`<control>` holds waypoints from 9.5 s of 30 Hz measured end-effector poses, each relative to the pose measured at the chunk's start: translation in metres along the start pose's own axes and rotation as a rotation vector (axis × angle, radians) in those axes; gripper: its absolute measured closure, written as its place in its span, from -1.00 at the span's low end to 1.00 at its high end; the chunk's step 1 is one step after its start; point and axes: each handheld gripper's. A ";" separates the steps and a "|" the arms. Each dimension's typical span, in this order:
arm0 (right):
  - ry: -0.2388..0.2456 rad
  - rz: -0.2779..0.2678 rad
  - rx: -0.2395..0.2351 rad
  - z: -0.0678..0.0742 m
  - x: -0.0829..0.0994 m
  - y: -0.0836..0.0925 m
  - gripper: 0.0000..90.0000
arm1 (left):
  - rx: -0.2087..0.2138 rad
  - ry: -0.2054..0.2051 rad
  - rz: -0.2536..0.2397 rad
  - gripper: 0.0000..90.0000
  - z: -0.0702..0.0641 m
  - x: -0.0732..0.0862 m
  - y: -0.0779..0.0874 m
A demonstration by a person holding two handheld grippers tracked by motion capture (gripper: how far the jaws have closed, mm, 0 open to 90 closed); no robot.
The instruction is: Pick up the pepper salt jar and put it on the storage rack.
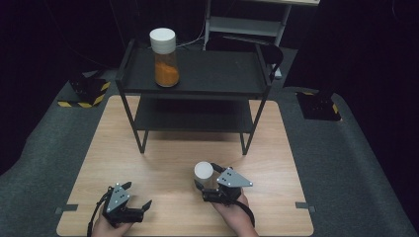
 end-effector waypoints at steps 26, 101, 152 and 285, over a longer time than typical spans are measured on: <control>-0.007 -0.087 -0.013 -0.003 0.023 0.002 -0.26 | 0.009 0.000 0.001 -0.96 0.001 0.000 0.001; -0.035 -0.224 0.167 -0.003 -0.091 0.076 -0.25 | 0.069 0.043 -0.020 -0.97 0.015 0.006 0.001; -0.007 -0.304 0.177 0.014 -0.249 0.064 -0.25 | 0.094 0.067 -0.033 -0.97 0.021 0.010 0.003; -0.069 -0.303 0.197 -0.005 -0.246 0.023 -1.00 | 0.106 0.052 -0.029 -0.96 0.019 0.009 0.003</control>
Point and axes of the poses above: each handheld gripper's, and its own axes: y roughly backward along the jaws, x roughly out of its underside, z roughly to its left, and after that the axes turned 13 degrees about -y, right-handed
